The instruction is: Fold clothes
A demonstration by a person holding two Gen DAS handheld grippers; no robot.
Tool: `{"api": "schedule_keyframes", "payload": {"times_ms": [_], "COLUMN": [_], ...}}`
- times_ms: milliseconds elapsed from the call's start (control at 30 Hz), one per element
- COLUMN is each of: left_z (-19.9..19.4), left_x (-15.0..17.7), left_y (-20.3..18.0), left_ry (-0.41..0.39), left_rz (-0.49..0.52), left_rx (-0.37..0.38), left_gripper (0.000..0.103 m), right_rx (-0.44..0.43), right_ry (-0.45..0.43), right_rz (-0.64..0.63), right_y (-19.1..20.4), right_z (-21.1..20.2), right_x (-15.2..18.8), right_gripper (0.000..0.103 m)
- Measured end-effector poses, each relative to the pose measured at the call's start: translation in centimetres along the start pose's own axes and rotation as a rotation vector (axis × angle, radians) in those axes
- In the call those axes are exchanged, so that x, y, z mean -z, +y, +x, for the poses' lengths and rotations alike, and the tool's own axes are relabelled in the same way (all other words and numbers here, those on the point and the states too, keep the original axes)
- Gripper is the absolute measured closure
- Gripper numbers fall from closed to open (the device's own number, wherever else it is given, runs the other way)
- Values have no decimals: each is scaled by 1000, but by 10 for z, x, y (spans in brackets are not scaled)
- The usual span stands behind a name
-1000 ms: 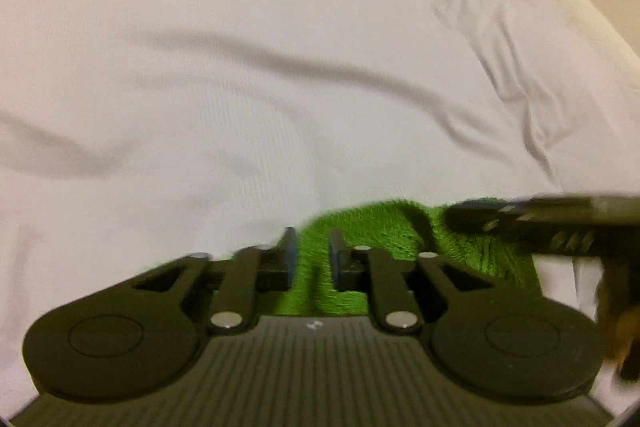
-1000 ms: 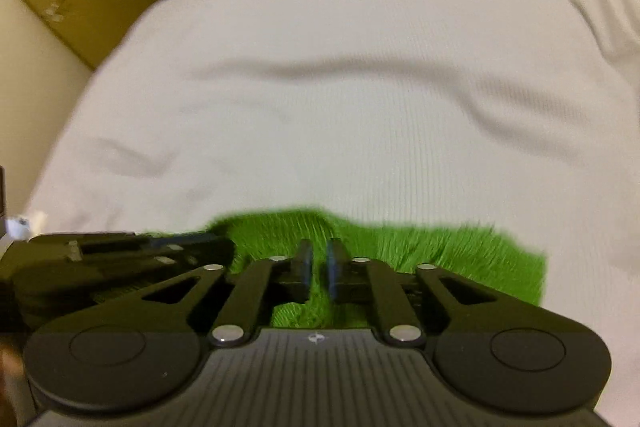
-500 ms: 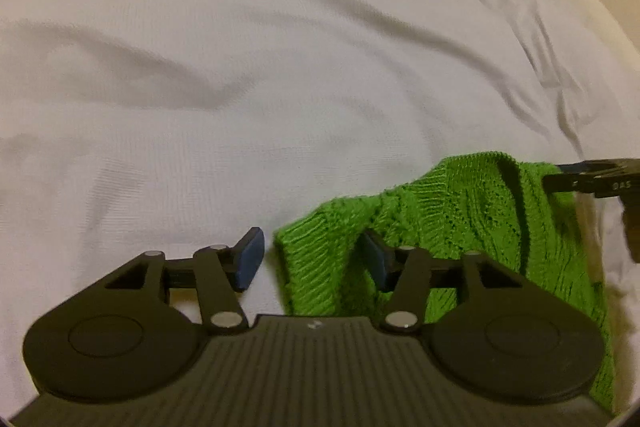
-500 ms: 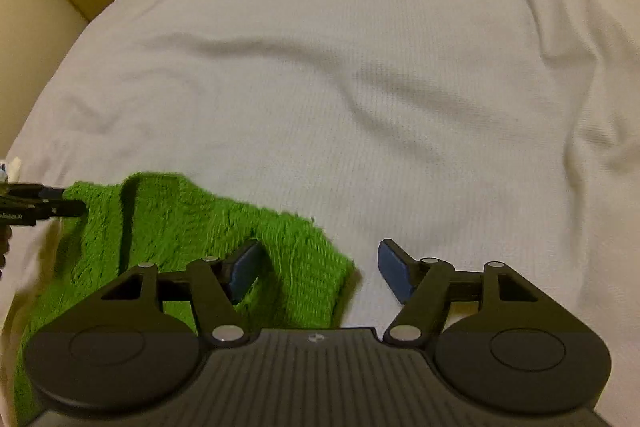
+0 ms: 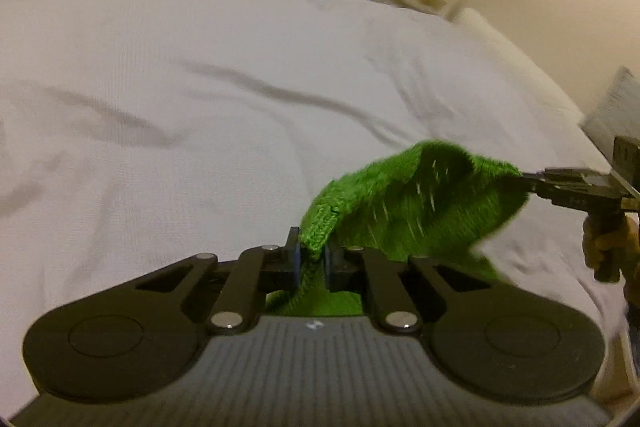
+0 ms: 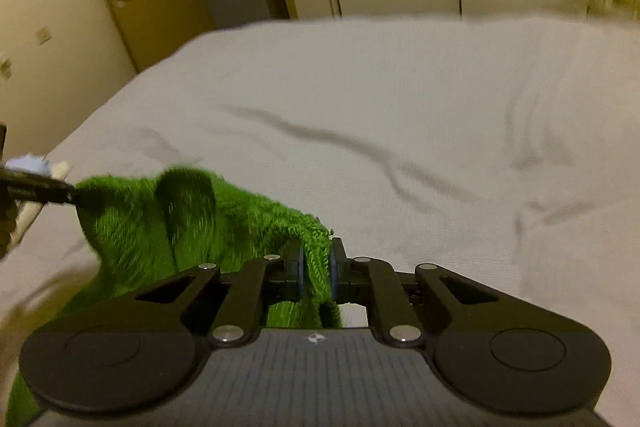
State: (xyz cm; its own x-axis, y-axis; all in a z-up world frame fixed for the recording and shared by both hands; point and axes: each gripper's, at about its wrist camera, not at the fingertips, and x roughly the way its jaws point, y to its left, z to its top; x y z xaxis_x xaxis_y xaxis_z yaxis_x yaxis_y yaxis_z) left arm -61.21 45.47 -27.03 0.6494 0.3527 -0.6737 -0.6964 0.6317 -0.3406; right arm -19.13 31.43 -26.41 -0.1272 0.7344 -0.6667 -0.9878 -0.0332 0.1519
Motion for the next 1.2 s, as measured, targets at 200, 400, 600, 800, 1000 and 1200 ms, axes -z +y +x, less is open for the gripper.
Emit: {"api": "schedule_keyframes", "payload": {"times_ms": [200,400,600,800,1000,1200], "left_z": [-66,-93,-74,-42,-19,-10], "left_x": [129,214,236,270,310,323], "left_y": [-65,-116,-154,-170,-165,-156], "left_ry": [233,348,153,42,-26,-94], "left_rz": [104,231,618,1061,1380,1417], "left_rx": [-58,-229,-410,-497,-575,-635], "left_gripper": [93,83,75,63,59,59], "right_rx": [108,156,198,256,316,363], "right_ry": [260,523,329,177,57,-26], "right_rz": [-173,-265,-389,-616,-866,-1083], "right_y": [85,133,136,132,138,147], "right_z": [-86,-98,-86,-66,-54,-40], "right_x": [113,206,211,232,255,271], "right_gripper": [91,84,53,51,46,46]}}
